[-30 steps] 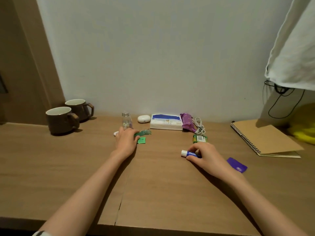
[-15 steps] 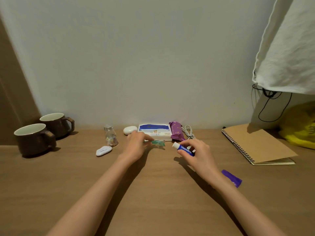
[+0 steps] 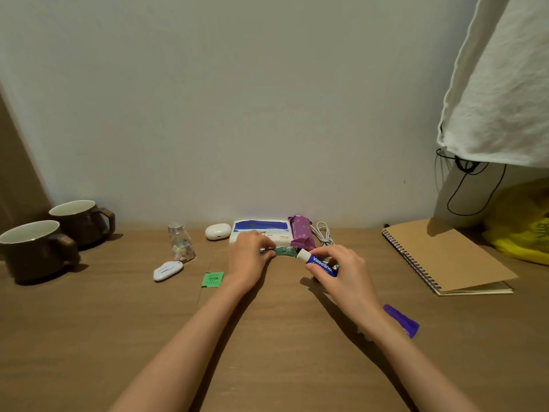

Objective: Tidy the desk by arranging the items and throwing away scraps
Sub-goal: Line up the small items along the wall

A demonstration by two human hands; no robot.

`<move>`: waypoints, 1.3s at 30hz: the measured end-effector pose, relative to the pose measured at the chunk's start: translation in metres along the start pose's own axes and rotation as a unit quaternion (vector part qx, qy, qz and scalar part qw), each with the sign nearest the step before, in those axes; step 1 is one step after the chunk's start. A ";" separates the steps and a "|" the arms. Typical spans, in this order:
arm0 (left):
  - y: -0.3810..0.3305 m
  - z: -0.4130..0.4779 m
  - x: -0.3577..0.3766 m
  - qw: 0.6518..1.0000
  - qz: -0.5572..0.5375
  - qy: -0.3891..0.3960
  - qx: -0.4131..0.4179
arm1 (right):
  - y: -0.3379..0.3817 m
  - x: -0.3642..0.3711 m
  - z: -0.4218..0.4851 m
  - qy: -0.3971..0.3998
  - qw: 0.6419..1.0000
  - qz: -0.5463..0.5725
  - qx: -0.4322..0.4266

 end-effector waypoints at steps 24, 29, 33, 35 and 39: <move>0.128 -0.074 -0.090 0.964 -0.124 -0.073 -0.224 | 0.110 0.115 0.057 0.128 0.991 0.021 0.034; 0.133 -0.067 -0.083 0.972 -0.143 -0.045 -0.178 | 0.123 0.158 0.080 0.115 0.986 -0.116 -0.020; 0.144 -0.062 -0.081 0.972 -0.154 -0.049 -0.174 | 0.120 0.173 0.090 0.136 0.958 -0.226 -0.109; 0.148 -0.059 -0.079 0.974 -0.151 -0.039 -0.166 | 0.119 0.181 0.088 0.147 0.947 -0.252 -0.136; 0.151 -0.052 -0.078 0.977 -0.145 -0.035 -0.154 | 0.115 0.196 0.079 0.161 0.926 -0.296 -0.173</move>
Point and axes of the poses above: each hand's wrist, its own z-axis towards the middle knuckle, its own x-axis out of the palm, y = z × x, the point moved 3 cm from there along z, towards the middle knuckle, and after that the axes turned 4 degrees about x, right-handed, at the moved point
